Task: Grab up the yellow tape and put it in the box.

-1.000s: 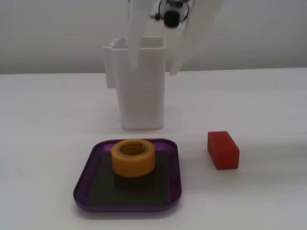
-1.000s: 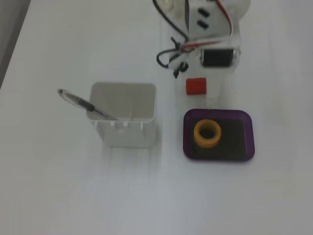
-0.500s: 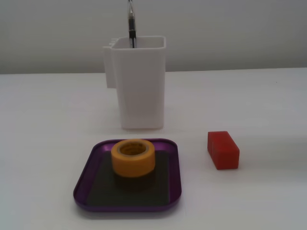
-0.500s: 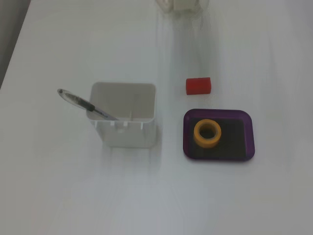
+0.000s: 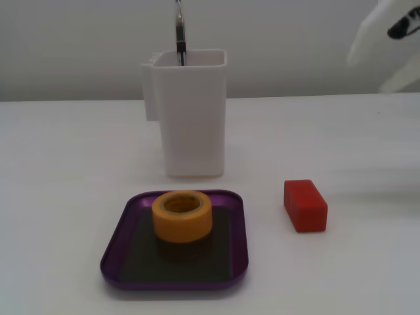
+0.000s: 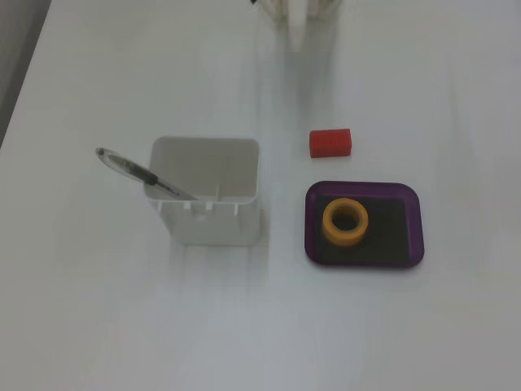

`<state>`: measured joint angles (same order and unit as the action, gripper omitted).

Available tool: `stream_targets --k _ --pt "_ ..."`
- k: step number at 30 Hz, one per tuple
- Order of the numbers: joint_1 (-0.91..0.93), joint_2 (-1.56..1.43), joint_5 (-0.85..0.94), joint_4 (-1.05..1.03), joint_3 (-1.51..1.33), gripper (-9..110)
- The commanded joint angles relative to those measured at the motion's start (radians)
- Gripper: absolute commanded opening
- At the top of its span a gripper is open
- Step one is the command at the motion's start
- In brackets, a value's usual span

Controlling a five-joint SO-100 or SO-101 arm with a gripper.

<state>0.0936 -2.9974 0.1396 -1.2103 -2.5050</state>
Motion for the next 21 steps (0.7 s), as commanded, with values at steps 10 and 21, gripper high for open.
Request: stream_targets --k 10,21 --pt "0.038 -0.446 -0.012 0.109 -0.518 13" --pt "0.031 -0.416 -0.193 0.094 -0.568 8"
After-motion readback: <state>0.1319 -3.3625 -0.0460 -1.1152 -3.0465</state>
